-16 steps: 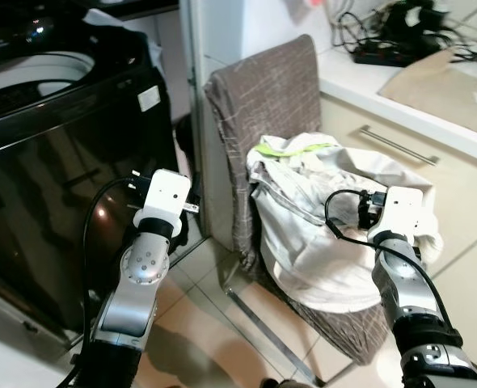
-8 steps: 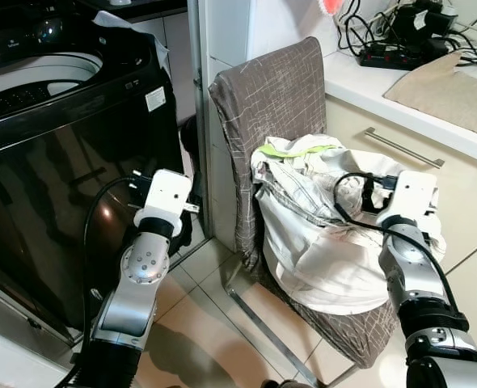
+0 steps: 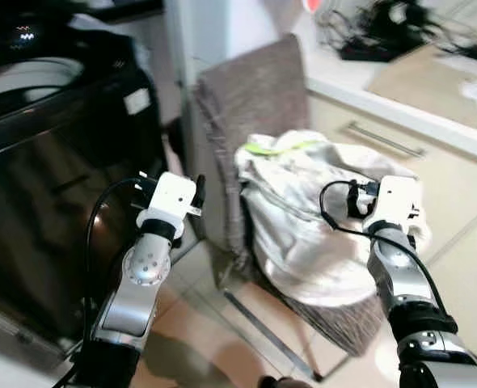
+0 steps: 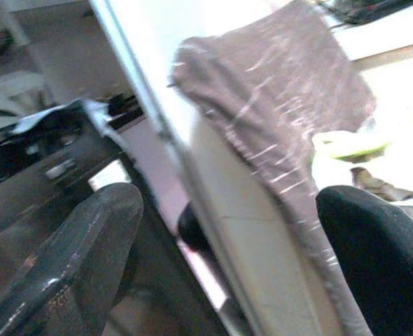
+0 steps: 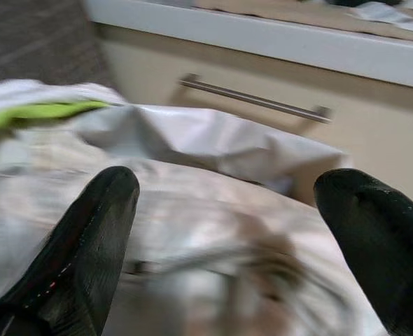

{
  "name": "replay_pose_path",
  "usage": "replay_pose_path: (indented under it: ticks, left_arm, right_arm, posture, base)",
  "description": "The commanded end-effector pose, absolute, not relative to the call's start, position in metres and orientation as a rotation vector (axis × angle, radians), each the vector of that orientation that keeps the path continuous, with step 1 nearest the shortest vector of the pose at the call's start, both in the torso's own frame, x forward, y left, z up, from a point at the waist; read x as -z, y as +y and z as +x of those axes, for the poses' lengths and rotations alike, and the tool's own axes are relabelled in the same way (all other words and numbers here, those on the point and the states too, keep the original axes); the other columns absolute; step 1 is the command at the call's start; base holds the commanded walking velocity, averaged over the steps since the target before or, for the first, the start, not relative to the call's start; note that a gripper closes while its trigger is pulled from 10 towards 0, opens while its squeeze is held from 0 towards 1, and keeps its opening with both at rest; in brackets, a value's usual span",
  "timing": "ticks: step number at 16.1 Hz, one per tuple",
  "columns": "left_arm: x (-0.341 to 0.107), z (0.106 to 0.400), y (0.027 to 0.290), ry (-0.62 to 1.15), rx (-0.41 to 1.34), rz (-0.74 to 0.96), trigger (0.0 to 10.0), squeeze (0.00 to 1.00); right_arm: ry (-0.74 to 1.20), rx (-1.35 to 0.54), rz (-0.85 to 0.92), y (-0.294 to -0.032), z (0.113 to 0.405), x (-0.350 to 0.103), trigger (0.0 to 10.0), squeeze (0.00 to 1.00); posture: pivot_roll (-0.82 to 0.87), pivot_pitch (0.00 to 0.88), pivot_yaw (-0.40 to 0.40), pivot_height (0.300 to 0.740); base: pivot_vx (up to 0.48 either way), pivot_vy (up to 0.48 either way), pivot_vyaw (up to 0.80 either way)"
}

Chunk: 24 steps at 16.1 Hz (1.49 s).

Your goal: Clothes washing

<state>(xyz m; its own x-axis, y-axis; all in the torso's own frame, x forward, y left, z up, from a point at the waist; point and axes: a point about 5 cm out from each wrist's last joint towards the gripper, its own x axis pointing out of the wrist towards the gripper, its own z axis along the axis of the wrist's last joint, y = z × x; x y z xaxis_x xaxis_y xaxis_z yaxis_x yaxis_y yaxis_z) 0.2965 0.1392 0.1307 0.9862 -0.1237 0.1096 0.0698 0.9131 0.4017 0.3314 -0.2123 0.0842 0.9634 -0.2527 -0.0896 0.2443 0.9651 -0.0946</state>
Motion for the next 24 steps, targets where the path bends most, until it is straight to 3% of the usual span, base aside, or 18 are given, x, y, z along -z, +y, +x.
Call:
replay_pose_path:
  ticks: [1,8,10,16,19,24]
  left_arm:
    - [-0.132,0.299,0.136,-0.142,0.119,0.424,10.0,0.00]
    - [-0.135,0.300,0.133,-0.169,0.126,0.428,10.0,0.00]
    - [-0.139,0.298,0.130,-0.186,0.148,0.378,10.0,0.00]
    - [-0.141,0.297,0.131,-0.195,0.154,0.375,10.0,0.00]
    - [-0.139,0.296,0.131,-0.178,0.149,0.387,10.0,0.00]
    - [-0.142,0.283,0.146,-0.161,0.148,0.423,10.0,0.00]
  right_arm:
    - [0.125,0.272,-0.080,-0.218,0.328,-0.080,10.0,0.00]
    - [0.022,0.268,-0.164,-0.220,0.339,-0.103,10.0,0.00]
    - [0.009,0.265,-0.153,-0.221,0.344,-0.109,10.0,0.00]
    - [0.051,0.309,-0.028,-0.231,0.358,-0.119,10.0,0.00]
    - [0.145,0.325,0.158,-0.233,0.364,-0.112,10.0,0.00]
    - [0.229,0.251,0.185,-0.225,0.374,-0.116,10.0,0.00]
  posture:
    - [-0.02,0.000,0.007,0.740]
    - [-0.02,0.000,0.006,0.740]
    - [-0.02,0.000,0.008,0.740]
    - [-0.02,0.000,0.012,0.740]
    - [0.00,0.004,0.019,0.740]
    - [0.07,0.056,0.039,0.740]
  base:
    - [0.000,0.000,-0.67]
    - [0.000,0.000,-0.24]
    - [0.480,0.000,0.00]
    - [0.480,0.000,0.00]
    - [0.000,0.000,0.00]
    - [0.000,0.000,0.00]
